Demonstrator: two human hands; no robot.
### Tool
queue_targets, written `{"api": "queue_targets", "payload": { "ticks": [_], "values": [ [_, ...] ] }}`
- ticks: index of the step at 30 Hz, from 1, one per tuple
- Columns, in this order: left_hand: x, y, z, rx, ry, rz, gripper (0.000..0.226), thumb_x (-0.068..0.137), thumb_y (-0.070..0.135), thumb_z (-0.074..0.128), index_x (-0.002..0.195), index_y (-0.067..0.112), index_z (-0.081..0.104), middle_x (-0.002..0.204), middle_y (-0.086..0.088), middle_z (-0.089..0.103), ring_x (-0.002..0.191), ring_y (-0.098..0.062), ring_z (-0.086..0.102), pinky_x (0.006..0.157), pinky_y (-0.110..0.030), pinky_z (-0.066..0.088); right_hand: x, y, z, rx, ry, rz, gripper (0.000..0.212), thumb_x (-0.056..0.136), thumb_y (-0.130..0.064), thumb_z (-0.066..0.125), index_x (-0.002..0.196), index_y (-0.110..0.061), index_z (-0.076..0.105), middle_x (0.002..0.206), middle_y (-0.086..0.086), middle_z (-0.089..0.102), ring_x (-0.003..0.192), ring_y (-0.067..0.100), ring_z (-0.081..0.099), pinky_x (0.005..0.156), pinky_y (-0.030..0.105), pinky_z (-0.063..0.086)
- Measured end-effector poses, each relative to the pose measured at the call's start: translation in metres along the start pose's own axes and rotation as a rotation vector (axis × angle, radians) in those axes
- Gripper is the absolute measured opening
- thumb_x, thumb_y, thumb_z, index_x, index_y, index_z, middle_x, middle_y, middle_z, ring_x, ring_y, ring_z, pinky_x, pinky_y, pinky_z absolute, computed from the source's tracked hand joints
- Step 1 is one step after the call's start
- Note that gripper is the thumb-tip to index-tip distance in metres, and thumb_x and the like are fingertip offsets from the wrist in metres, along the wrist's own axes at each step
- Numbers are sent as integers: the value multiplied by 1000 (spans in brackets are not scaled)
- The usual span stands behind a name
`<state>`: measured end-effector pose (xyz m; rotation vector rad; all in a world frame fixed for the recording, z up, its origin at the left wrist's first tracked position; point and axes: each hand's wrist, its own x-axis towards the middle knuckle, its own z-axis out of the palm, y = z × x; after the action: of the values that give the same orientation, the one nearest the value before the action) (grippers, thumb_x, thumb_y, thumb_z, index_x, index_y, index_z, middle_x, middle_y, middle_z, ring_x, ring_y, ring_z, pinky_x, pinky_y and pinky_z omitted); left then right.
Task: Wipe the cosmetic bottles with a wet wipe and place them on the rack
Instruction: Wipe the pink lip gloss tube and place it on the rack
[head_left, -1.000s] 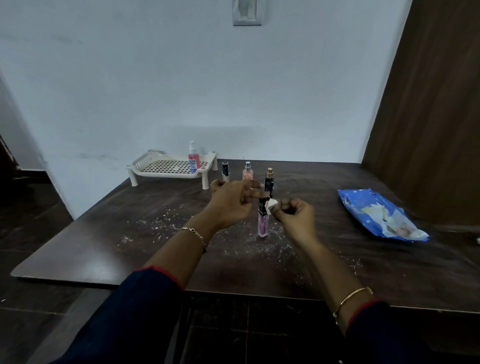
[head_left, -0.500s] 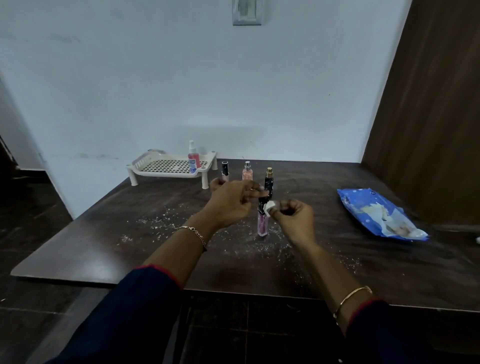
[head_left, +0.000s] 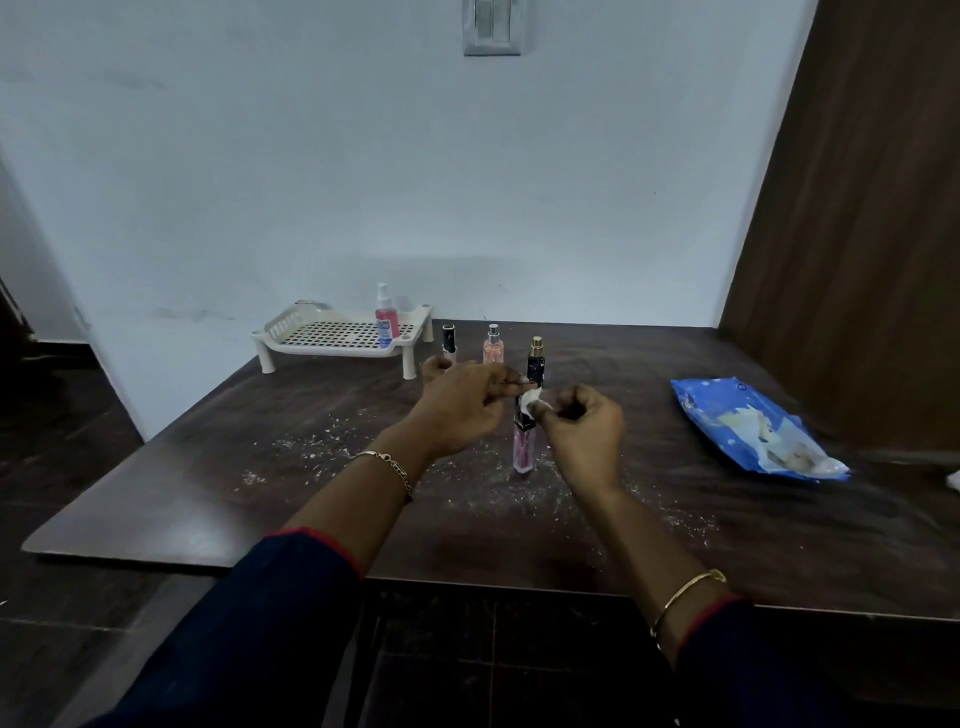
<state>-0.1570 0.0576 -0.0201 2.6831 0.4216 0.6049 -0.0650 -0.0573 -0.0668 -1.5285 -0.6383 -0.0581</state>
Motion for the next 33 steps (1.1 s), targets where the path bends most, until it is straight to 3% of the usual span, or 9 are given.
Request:
{"api": "queue_targets", "payload": {
  "ticks": [6,10,14,17,22,25,26,29,33],
  "values": [
    [2,3,-6,-38,-22,42,29,93,23,42,114,26,61,106,23,69,110,-1,54,100,-34,12,-2,25,-14,-200,-208,93,25,70,-7,79,58,-18,61,64,0,66,64,18,63,67,37,56],
    [11,6,-10,-31,-46,78,26,84,30,51,106,27,65,100,21,71,109,3,58,106,-43,14,1,19,-22,-197,-237,100,26,70,-9,81,58,-22,61,67,-2,68,64,14,64,62,30,52],
    [18,6,-14,-81,-87,78,25,76,34,56,98,32,67,92,26,71,102,12,58,108,-52,23,3,11,-24,-8,-182,133,26,73,1,75,61,-12,56,70,3,67,69,12,66,64,20,51],
    [19,2,-14,-172,-113,86,26,70,45,59,93,35,66,89,26,71,96,16,60,105,-53,31,4,12,-26,45,-155,159,17,74,2,74,69,-5,59,76,8,69,70,13,66,65,20,52],
    [22,-1,-11,-230,-103,123,27,77,19,74,103,20,68,97,12,73,93,9,64,103,-38,44,2,17,-31,69,-124,202,17,75,1,74,68,-8,61,77,7,69,67,11,64,62,19,51],
    [21,4,-12,-118,-49,140,36,77,28,75,112,20,65,108,12,69,100,7,56,100,-12,34,0,17,-32,94,-123,221,21,74,2,73,66,-11,59,76,6,68,66,11,63,62,19,52],
    [22,5,-11,-47,-23,129,39,77,36,74,112,22,65,110,12,67,102,4,53,98,-10,30,-1,17,-32,99,-126,228,22,75,2,74,65,-12,59,78,7,69,68,13,64,65,22,53],
    [27,2,-6,116,25,86,36,74,54,68,97,27,67,99,15,64,101,-7,53,100,-39,31,-1,17,-34,113,-119,253,28,75,1,74,63,-18,57,81,10,70,71,19,65,71,35,55],
    [32,4,-8,150,-11,61,23,78,45,69,93,27,69,97,17,62,101,-6,50,86,-35,19,-1,16,-37,138,-127,280,20,76,0,73,67,-14,61,79,10,70,66,19,63,67,35,54]
  ]
}}
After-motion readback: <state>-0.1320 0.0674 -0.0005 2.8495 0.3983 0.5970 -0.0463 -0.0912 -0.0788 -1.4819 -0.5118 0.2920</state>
